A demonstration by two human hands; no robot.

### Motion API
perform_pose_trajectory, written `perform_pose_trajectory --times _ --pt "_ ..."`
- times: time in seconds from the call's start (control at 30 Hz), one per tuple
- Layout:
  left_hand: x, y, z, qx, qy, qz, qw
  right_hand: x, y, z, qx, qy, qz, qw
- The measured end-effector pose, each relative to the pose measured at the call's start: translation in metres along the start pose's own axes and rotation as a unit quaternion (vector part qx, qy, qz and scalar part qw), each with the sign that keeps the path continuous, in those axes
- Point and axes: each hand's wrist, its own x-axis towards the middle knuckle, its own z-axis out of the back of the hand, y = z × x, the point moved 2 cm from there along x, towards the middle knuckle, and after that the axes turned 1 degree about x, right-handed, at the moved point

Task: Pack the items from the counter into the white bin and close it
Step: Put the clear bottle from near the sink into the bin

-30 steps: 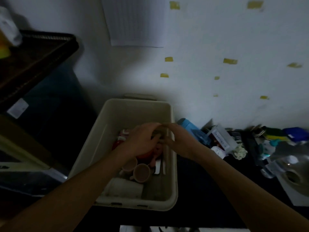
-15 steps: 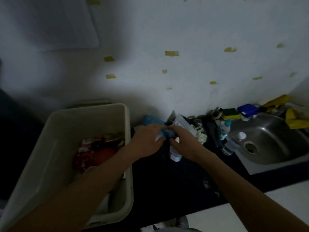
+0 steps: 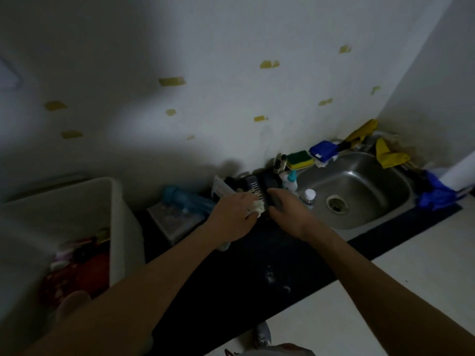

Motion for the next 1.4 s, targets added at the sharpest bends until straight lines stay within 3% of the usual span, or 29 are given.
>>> perform_pose_trajectory --times 0.1,0.33,0.5,0.63,0.77,0.97,1.1,1.27,1.4 --pt "0.024 -0.013 -0.018 -0.005 0.005 0.009 1.0 0.006 -0.027 0.015 0.006 -0.013 -0.048 0.999" --pt "0.062 -0.035 -0.049 -0.015 0.006 0.011 1.0 0.021 -0.083 0.033 -0.024 -0.036 -0.052 0.998" --pt "0.074 -0.032 -0.062 -0.007 0.024 0.032 0.999 0.035 -0.118 0.035 -0.074 0.016 -0.088 0.993" --pt "0.084 -0.034 -0.072 -0.01 0.037 0.042 0.998 0.04 -0.132 0.031 -0.039 0.043 -0.114 0.992" --pt "0.088 -0.04 -0.082 -0.022 0.05 0.045 0.998 0.045 -0.139 0.025 -0.06 0.038 -0.104 0.992" --pt "0.085 -0.044 -0.091 -0.053 0.058 0.051 0.996 0.043 -0.13 0.028 -0.06 -0.001 -0.084 0.995" --pt "0.079 -0.039 -0.087 -0.155 0.073 0.101 0.98 0.034 -0.108 0.034 -0.029 -0.041 -0.054 0.997" --pt "0.072 -0.032 -0.071 -0.245 0.089 0.104 0.96 0.032 -0.064 0.046 0.04 0.015 0.018 0.999" --pt "0.06 -0.028 -0.042 -0.289 0.067 0.107 0.949 0.032 -0.022 0.048 0.103 0.012 0.074 0.992"
